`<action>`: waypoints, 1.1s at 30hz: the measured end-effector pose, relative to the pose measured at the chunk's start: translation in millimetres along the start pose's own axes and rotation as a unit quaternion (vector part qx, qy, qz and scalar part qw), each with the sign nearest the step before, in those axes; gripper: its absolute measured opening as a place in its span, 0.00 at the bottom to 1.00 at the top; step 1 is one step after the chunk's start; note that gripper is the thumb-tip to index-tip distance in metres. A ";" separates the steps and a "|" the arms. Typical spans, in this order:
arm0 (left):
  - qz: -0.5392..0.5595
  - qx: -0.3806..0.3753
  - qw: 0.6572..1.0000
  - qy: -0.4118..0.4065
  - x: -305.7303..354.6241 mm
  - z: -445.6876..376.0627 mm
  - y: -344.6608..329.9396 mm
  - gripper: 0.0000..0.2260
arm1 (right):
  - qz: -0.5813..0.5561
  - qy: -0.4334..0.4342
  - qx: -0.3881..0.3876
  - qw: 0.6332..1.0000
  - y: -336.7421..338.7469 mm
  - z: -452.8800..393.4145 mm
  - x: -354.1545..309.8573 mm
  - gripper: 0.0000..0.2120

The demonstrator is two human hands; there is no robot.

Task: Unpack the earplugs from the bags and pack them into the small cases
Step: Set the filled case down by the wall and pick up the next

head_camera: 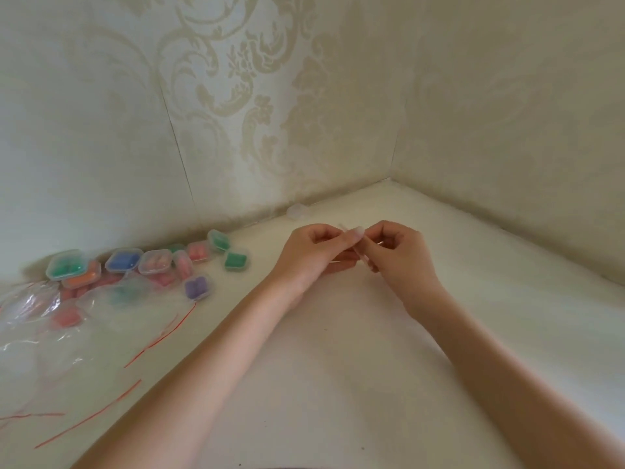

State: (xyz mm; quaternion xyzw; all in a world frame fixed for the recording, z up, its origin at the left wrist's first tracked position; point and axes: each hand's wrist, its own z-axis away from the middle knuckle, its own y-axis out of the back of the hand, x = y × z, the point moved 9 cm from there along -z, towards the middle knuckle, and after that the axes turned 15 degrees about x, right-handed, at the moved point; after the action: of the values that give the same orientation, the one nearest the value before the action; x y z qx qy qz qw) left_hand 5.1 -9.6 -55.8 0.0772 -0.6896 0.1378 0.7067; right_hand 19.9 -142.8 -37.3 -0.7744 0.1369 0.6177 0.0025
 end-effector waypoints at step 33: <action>-0.086 0.071 0.986 -0.122 10.3 -12.5 17.8 0.05 | -0.006 0.004 -0.040 0.999 -12.6 -0.3 10.4 0.05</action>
State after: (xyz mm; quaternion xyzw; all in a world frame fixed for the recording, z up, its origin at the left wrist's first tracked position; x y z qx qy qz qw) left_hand 11.7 11.9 -47.4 0.2026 -0.7502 0.1141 0.6190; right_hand 24.9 -132.8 -49.3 -0.7768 0.1078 0.6199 -0.0257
